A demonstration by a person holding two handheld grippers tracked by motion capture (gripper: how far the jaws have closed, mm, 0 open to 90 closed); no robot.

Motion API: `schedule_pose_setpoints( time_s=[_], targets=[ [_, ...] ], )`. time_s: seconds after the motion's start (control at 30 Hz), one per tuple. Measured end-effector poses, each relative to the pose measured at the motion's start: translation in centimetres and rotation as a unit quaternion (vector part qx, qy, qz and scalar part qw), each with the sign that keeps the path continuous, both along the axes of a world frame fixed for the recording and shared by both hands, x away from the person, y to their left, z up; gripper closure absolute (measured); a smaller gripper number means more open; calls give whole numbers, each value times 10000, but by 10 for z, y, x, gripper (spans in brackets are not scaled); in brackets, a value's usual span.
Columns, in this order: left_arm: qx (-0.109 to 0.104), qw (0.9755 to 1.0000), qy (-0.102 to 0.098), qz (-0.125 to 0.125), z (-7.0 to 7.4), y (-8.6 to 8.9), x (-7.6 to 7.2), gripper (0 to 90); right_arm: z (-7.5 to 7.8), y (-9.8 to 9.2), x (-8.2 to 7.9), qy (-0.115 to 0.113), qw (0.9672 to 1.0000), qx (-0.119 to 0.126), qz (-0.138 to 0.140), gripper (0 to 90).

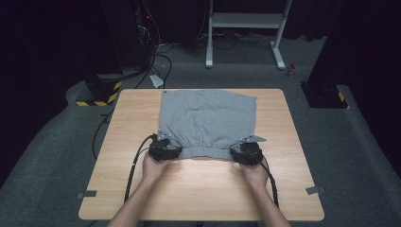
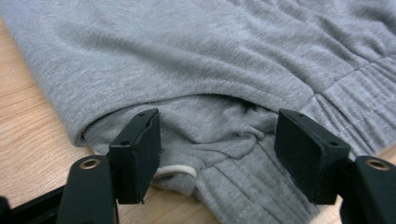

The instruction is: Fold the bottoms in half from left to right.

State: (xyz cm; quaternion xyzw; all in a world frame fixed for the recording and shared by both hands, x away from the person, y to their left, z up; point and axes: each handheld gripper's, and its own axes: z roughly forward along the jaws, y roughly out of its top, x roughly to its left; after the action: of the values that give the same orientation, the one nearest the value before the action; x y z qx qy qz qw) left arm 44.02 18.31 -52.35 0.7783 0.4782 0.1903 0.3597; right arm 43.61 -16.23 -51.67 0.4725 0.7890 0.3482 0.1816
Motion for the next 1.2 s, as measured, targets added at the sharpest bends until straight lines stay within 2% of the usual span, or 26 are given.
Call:
schedule_pose_setpoints(
  time_s=[0.1, 0.3, 0.47, 0.67, 0.97, 1.2],
  targets=[
    [17, 10000, -10, -7, -1, -1, -1, 303, 0, 1, -1, 18, 10000, -51, 9, 488],
    [-16, 10000, -82, -25, -2, -1, -4, 302, -1, -1, -3, 100, 9999, 12, -16, 483],
    [-20, 9999, -155, -66, -4, -1, -11, 304, -3, -4, -6, 31, 10000, 38, 30, 483],
    [-18, 9999, -109, -89, -3, -2, -13, 304, -4, -5, -12, -17, 10000, 84, -2, 483],
    [-40, 9998, -133, -139, -3, -4, -25, 311, -5, -8, -22, -49, 9999, 95, 24, 484],
    [-65, 9998, -127, -165, -3, -5, -34, 315, -7, -10, -35, -111, 9998, 145, 12, 483]
  ],
)
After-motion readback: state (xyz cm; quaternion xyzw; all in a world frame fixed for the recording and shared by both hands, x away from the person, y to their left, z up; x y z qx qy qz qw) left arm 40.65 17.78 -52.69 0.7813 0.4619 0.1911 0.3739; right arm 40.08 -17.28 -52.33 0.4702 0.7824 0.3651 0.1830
